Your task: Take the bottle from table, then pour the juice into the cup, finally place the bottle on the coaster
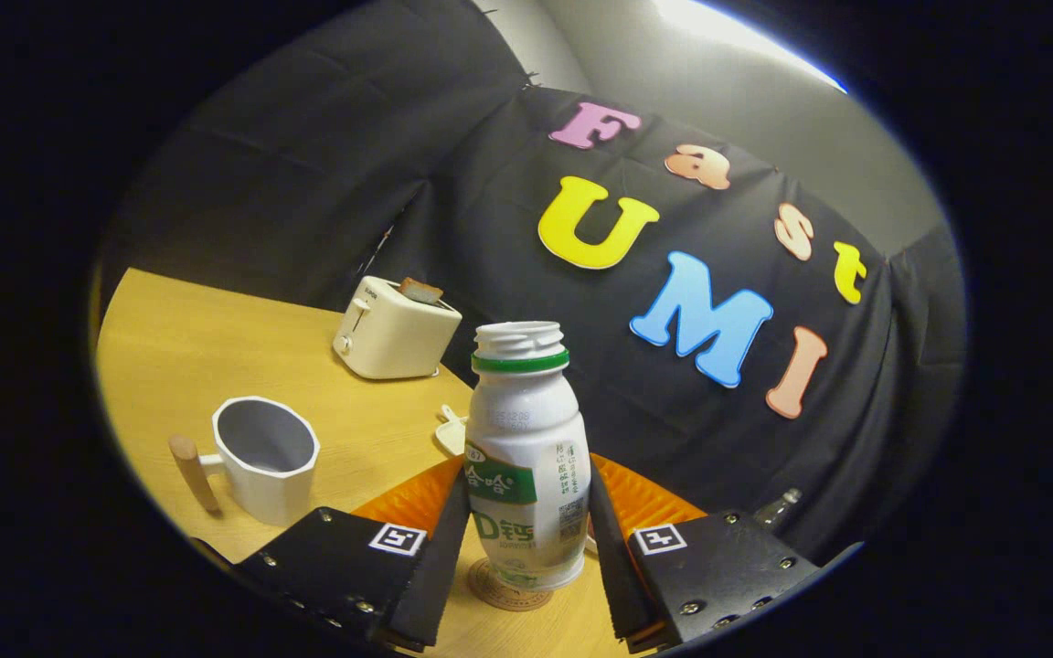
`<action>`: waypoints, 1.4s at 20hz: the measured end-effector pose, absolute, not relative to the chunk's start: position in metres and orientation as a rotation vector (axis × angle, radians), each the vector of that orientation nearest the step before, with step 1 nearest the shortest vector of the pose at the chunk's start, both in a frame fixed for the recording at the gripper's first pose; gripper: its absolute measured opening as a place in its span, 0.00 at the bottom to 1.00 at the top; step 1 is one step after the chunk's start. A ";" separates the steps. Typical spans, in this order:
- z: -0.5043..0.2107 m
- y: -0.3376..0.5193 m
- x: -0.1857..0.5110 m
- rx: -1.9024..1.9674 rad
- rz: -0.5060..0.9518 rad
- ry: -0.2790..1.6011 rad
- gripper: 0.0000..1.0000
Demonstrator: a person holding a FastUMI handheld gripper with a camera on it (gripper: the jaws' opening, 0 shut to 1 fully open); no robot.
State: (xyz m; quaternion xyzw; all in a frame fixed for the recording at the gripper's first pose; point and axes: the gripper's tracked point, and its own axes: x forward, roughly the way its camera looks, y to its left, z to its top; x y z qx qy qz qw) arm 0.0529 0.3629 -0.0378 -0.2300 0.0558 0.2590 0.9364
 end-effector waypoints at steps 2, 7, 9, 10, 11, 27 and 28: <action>-0.048 0.357 0.062 -0.388 0.524 0.160 0.68; -0.074 0.348 0.077 -0.230 0.503 0.247 0.68; -0.083 0.342 0.082 -0.184 0.487 0.274 0.68; -0.085 0.340 0.085 -0.166 0.479 0.276 0.68; -0.087 0.339 0.088 -0.151 0.471 0.278 0.68; -0.080 0.319 0.097 -0.034 0.431 0.229 0.97; -0.072 0.318 0.096 -0.042 0.427 0.204 0.97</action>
